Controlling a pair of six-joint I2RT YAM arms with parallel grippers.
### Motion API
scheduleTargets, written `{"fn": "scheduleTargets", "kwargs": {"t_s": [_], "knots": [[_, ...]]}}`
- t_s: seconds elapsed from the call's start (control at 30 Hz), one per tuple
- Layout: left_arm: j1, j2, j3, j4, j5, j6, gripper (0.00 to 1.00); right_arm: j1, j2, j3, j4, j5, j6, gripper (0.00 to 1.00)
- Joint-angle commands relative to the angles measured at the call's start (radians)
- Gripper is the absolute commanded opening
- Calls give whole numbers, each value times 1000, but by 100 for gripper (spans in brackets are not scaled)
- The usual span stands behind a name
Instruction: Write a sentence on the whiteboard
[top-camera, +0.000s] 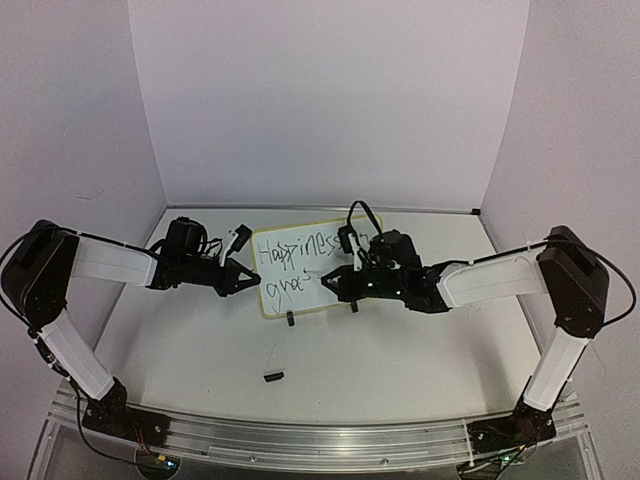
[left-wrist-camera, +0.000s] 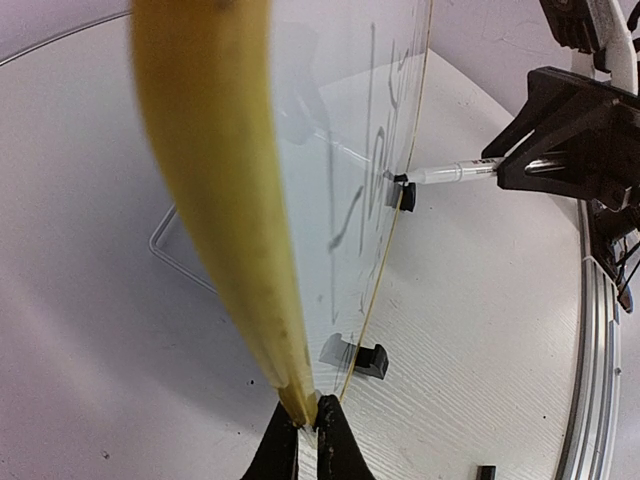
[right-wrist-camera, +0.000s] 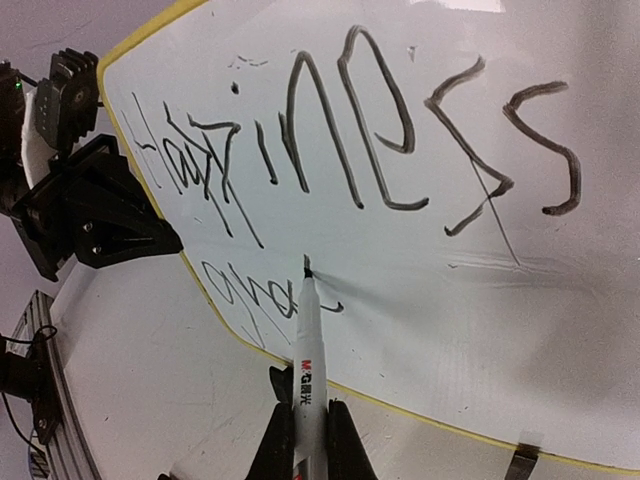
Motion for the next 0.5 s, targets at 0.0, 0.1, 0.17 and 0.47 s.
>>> {"fn": "scheduleTargets", "kwargs": {"t_s": [0.0, 0.1, 0.17, 0.47], "knots": [[5, -1, 24, -27, -81, 29, 0, -6, 16, -32, 15, 16, 26, 0], [5, 1, 25, -27, -82, 28, 0, -6, 29, -38, 15, 6, 34, 0], [5, 0, 25, -28, -82, 28, 0, -6, 38, -39, 15, 1, 39, 0], [6, -1, 26, -30, -83, 29, 0, -6, 49, -34, -1, 2, 38, 0]]}}
